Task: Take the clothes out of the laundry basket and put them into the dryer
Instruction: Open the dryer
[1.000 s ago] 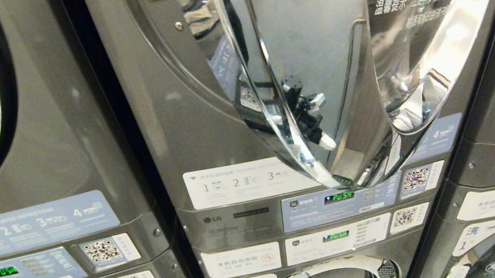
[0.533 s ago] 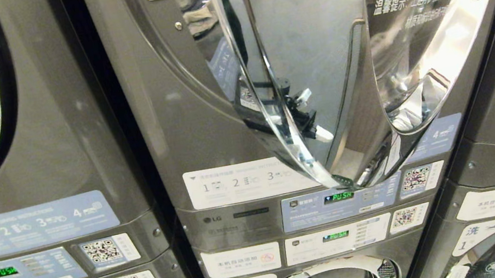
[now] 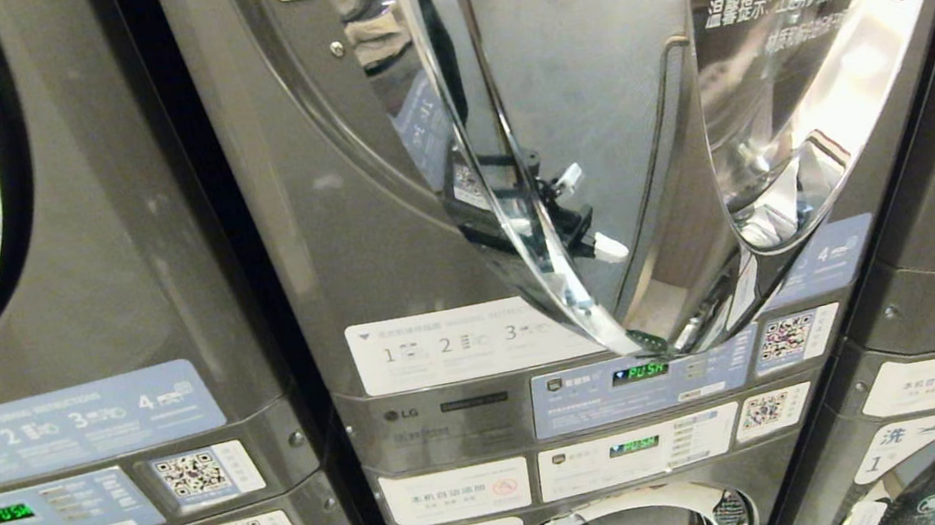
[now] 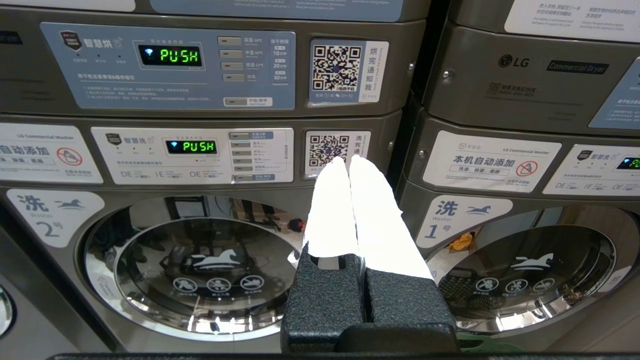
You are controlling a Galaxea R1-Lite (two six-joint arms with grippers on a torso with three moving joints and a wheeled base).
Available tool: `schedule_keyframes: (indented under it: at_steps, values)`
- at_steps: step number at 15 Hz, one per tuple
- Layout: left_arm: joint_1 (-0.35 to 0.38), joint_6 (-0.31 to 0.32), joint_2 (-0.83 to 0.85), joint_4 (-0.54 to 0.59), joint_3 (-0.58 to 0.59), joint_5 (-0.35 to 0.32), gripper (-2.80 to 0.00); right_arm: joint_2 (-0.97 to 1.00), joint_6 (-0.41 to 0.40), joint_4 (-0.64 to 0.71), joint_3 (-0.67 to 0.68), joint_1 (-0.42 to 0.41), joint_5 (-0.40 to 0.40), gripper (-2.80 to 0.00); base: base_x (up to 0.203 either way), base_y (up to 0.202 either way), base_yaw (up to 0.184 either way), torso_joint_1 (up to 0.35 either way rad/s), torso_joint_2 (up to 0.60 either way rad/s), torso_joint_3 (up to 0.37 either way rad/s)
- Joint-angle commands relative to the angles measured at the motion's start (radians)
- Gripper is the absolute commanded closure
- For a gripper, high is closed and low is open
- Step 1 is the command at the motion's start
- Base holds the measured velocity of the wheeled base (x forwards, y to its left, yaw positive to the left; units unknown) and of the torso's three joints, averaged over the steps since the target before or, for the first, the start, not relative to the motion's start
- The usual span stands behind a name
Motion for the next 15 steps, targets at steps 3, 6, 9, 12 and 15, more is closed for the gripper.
schedule_keyframes:
  at_steps: [3, 6, 9, 12, 15]
  values:
    - [0.0, 0.0, 0.0, 0.0, 0.029, 0.001, 0.0, 0.0, 0.001, -0.001, 0.007, 0.0, 0.001, 0.0, 0.0, 0.0, 0.0, 0.0, 0.0, 0.0]
    - [0.0, 0.0, 0.0, -0.002, 0.029, 0.001, 0.0, 0.0, 0.0, -0.004, 0.006, 0.0, 0.001, 0.0, 0.0, 0.0, 0.0, 0.0, 0.0, 0.0]
    - [0.0, -0.002, 0.0, -0.002, 0.029, 0.001, 0.0, 0.0, 0.014, -0.004, 0.006, 0.0, 0.001, 0.0, -0.134, 0.0, 0.002, 0.011, 0.01, 0.001]
    - [0.0, -0.002, 0.0, 0.0, 0.028, -0.001, 0.0, 0.0, 0.015, -0.003, 0.005, 0.0, 0.001, 0.0, -0.196, 0.0, 0.0, -0.011, 0.0, 0.002]
    - [0.0, -0.003, 0.0, 0.0, 0.028, -0.001, 0.0, 0.0, 0.015, -0.002, 0.005, 0.0, 0.001, 0.0, -0.192, 0.0, 0.003, 0.002, 0.0, 0.0]
